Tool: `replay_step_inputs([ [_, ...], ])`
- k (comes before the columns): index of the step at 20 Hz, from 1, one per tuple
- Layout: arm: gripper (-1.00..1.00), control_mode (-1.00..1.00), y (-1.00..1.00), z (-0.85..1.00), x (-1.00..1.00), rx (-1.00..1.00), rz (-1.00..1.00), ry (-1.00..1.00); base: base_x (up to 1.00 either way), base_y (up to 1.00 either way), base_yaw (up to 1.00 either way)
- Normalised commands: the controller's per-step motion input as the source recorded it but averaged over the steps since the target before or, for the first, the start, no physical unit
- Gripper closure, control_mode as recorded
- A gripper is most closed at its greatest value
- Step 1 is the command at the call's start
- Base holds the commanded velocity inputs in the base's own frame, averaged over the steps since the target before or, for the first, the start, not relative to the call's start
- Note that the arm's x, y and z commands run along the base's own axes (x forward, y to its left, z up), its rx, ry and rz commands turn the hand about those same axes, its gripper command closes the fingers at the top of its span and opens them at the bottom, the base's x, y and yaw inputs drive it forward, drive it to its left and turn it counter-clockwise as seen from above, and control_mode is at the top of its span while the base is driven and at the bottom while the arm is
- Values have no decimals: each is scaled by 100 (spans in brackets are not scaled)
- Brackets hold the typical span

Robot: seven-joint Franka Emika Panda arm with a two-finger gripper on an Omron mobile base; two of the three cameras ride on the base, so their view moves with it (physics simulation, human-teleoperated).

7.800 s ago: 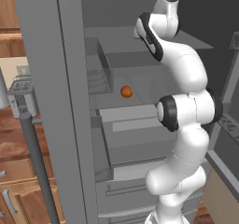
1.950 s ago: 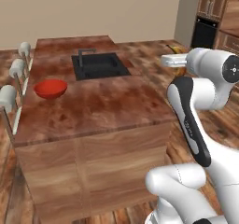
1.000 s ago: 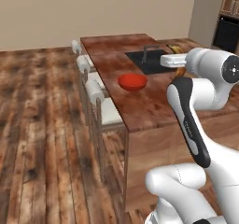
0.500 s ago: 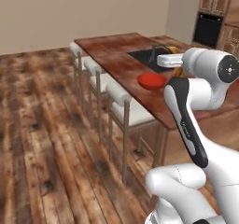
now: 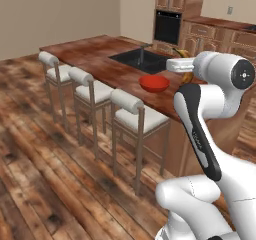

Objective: Retrieve the banana and mango from the fridge and place them into the bowl on the dining table.

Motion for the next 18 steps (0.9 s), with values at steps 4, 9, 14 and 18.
replay_step_inputs([
  [4, 100, 100, 0, 0, 0, 0, 0, 0, 68, 100, -53],
  [9, 100, 100, 0, 0, 0, 0, 0, 0, 92, 100, -54],
  [14, 100, 100, 0, 0, 0, 0, 0, 0, 88, 100, -53],
  [18, 100, 100, 0, 0, 0, 0, 0, 0, 73, 100, -52],
])
